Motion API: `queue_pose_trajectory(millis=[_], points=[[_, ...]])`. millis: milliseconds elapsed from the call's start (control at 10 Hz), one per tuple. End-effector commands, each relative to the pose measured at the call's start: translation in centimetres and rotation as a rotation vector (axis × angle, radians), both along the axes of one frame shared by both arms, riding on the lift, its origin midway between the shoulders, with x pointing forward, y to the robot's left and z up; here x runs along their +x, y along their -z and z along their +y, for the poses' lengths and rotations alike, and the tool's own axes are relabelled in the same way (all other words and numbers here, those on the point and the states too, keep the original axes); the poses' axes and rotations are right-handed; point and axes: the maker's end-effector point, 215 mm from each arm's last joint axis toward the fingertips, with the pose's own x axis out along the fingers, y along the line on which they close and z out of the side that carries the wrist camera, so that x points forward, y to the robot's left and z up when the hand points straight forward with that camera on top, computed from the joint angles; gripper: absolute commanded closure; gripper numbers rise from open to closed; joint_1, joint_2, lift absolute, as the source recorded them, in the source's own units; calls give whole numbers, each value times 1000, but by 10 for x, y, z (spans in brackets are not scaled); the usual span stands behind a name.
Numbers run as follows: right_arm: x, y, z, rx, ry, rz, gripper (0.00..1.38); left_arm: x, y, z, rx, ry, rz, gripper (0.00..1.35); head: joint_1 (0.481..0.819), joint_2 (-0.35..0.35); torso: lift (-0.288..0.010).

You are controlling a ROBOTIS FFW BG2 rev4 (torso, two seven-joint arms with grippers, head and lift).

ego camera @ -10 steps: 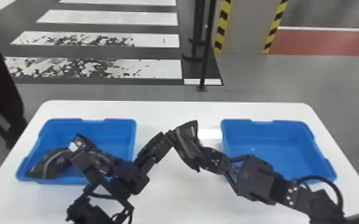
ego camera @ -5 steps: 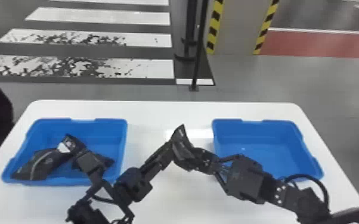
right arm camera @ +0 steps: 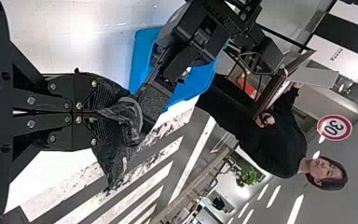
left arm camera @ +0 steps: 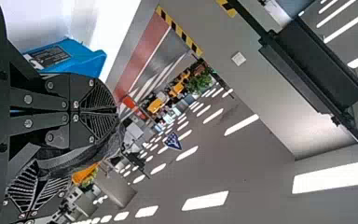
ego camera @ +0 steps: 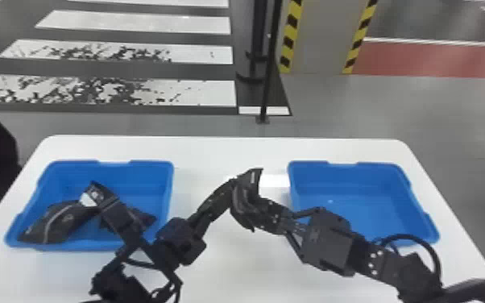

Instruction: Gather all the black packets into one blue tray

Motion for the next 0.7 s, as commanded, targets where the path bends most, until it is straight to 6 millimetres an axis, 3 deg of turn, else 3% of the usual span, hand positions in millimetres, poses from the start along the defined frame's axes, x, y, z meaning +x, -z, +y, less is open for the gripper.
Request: queue_pose_trajectory(millis=[0,200,400,500,600], points=[[0,0,0,2,0,1,1280,1,-4,2,5,-14,-24,1222,695,-62,-110],[0,3,0,19,2,18,1210,2,-15,10,-9,-38,-61,1222,695,-58,-110],[2,9,-9,39,23,44,397,3,-26,24,-2,-67,-92,1222,695,-49,-110],[5,10,-16,46,37,49,153,3,-27,35,21,-82,-107,1222,695,-45,-110],[7,13,-24,48,55,57,91,1,-27,46,34,-98,-111,1222,695,-40,-110]])
